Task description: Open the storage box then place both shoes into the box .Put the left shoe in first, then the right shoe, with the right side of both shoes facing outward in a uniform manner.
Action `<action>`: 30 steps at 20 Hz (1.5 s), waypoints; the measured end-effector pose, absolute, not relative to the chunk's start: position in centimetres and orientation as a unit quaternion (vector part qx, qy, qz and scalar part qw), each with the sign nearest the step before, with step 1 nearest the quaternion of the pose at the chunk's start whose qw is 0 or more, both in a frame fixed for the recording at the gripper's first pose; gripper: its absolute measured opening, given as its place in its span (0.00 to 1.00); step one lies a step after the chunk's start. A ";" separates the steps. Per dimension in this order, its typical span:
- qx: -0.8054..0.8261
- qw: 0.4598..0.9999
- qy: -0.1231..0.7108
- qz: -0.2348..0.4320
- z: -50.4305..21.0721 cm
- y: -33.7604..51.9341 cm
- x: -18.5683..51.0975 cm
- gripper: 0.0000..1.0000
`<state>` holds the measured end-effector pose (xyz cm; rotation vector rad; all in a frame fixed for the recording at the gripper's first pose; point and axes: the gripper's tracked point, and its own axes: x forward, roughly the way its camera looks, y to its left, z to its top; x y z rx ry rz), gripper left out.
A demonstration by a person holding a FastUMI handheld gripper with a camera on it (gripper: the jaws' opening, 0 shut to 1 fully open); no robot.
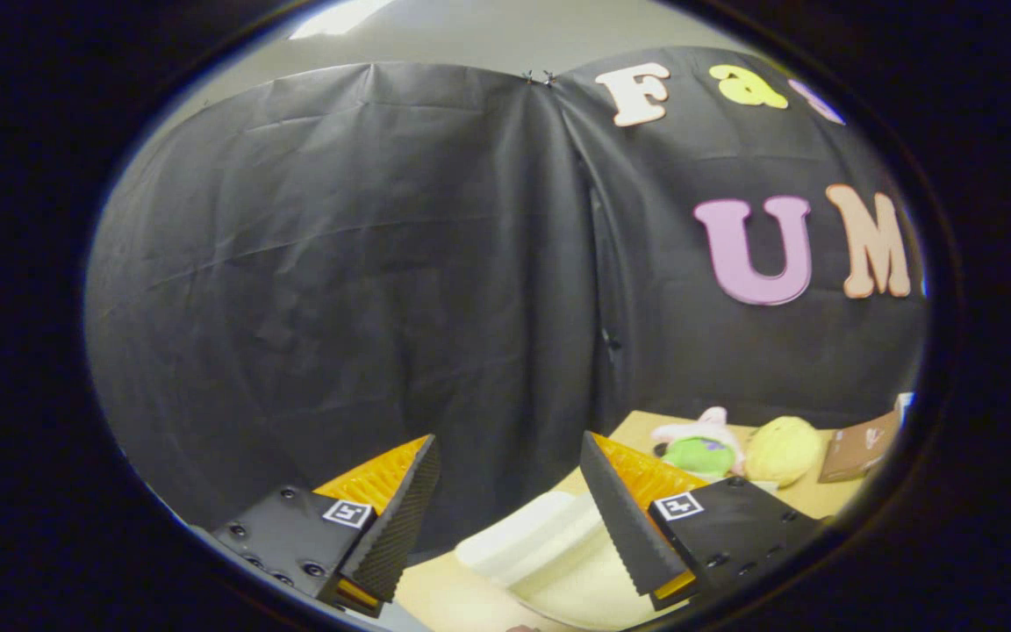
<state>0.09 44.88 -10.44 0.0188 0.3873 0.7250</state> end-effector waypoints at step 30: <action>-0.045 0.921 0.382 0.063 -30.0 -1.3 -1.0 1.00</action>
